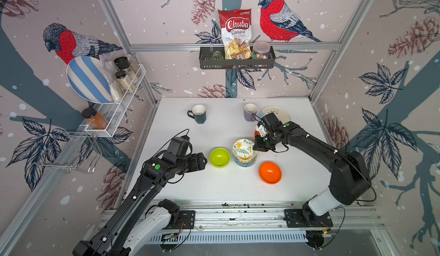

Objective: Stack the bowls
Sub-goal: Place the bowl on the bowl.

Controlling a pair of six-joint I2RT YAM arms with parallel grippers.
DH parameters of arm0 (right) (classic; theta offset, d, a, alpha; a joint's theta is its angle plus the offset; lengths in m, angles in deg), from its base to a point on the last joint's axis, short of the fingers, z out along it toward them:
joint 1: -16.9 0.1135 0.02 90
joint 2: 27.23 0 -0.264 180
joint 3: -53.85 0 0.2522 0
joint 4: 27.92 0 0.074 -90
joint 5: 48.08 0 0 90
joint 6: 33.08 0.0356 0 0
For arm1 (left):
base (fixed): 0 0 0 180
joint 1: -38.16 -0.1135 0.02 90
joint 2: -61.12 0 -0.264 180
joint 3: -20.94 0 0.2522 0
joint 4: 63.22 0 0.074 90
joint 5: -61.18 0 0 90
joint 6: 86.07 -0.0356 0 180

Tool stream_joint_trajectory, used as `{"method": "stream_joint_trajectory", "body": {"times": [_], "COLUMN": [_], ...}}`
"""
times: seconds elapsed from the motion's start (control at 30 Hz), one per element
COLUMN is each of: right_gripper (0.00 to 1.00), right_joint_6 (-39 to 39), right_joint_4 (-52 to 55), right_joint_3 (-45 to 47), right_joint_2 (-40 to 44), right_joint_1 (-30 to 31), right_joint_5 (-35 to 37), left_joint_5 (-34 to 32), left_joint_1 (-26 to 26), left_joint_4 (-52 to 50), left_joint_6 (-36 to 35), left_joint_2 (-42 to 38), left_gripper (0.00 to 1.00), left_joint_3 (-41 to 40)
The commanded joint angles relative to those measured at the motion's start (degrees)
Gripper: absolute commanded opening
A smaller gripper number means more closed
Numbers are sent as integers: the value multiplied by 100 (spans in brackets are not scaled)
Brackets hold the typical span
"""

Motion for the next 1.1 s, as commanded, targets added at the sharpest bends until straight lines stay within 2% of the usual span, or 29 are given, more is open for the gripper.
{"method": "stream_joint_trajectory", "body": {"times": [0.0, 1.07], "right_gripper": [0, 0], "right_joint_6": [-21, -38], "right_joint_4": [-157, 6], "right_joint_3": [4, -49], "right_joint_2": [-16, -232], "right_joint_1": [14, 88], "right_joint_5": [-11, 187], "left_joint_5": [33, 2], "left_joint_1": [-5, -12], "left_joint_4": [84, 70], "left_joint_6": [-36, -36], "left_joint_2": [10, 15], "left_gripper": [84, 83], "left_joint_3": [-5, -7]}}
